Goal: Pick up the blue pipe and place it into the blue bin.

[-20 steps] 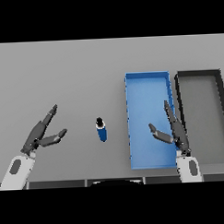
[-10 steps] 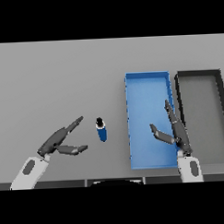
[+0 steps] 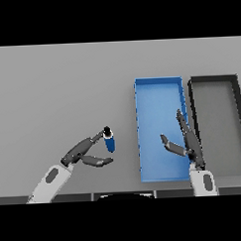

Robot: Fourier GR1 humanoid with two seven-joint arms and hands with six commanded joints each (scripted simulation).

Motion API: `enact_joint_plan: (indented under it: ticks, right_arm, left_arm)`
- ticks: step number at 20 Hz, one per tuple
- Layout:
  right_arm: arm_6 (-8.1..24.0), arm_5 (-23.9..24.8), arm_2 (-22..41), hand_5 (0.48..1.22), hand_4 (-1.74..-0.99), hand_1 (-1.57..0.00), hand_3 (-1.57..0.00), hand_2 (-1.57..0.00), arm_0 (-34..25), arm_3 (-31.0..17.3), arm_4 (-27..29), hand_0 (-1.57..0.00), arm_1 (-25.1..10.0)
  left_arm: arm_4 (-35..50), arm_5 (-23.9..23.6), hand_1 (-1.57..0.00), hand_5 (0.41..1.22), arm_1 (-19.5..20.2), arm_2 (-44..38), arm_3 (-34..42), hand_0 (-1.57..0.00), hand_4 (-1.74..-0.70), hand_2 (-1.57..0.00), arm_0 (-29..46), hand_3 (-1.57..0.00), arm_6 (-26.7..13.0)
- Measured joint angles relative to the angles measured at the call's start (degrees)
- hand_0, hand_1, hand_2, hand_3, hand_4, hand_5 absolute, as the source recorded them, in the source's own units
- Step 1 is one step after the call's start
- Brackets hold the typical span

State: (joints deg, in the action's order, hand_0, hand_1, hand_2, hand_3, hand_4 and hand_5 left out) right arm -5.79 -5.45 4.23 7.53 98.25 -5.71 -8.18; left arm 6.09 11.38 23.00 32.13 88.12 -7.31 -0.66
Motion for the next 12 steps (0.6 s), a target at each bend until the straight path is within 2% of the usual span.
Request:
enact_joint_plan:
  ticks: [3,4,6,8,9,10,11,12]
  right_arm:
    - [-0.8,-0.3,0.1,0.598,-1.266,0.0,0.0,0.0,0.5,0.5,0.3,0.0,0.2]
    - [0.1,0.1,0.0,0.597,-1.265,0.0,0.0,0.0,0.1,-0.1,-0.1,0.0,0.1]
    - [-0.4,0.0,-0.2,0.598,-1.264,0.0,0.0,0.0,0.3,0.0,0.0,0.0,-0.1]
    - [-0.6,0.0,-0.8,0.6,-1.267,0.0,0.0,0.0,0.1,-0.4,0.3,0.0,-0.3]
    - [-1.5,0.0,-0.2,0.601,-1.266,0.0,0.0,0.0,0.5,0.1,0.2,0.0,0.2]
    - [-0.9,0.1,-0.2,0.6,-1.261,0.0,0.0,0.0,0.7,0.5,0.2,0.0,0.2]
    - [-0.4,0.0,-0.5,0.6,-1.26,0.0,0.0,0.0,0.5,0.5,0.3,0.0,-0.2]
    - [0.0,0.0,-0.7,0.602,-1.259,0.0,0.0,0.0,0.2,0.6,0.7,0.0,-0.3]
  left_arm:
    - [-0.6,0.1,0.0,0.441,-3.3,0.5,-3.7,0.0,-1.1,0.0,-2.5,0.0,0.4]
    - [-1.9,-0.8,0.0,0.442,-4.6,1.0,-4.9,0.0,-1.08,0.0,-3.5,0.0,0.1]
    - [-3.6,-1.2,0.0,0.459,-5.9,1.5,-7.5,0.0,-1.08,0.0,-4.5,0.0,3.7]
    - [-2.2,-0.5,0.0,0.507,-8.0,1.1,-9.4,0.0,-1.11,-0.02,-5.6,-0.02,4.7]
    - [-1.6,-0.3,-0.03,0.55,-8.8,0.8,-10.3,0.0,-1.14,-0.11,-5.6,-0.1,5.7]
    - [-0.9,-0.5,-0.16,0.607,-10.2,0.5,-11.4,-0.02,-1.21,-0.29,-5.7,-0.26,6.0]
    - [0.6,-0.6,-0.35,0.73,-11.3,-0.3,-11.7,-0.19,-1.25,-0.48,-6.4,-0.52,5.5]
    - [1.7,-1.0,-0.59,0.828,-12.6,-0.9,-12.2,-0.44,-1.35,-0.7,-6.4,-0.72,5.1]
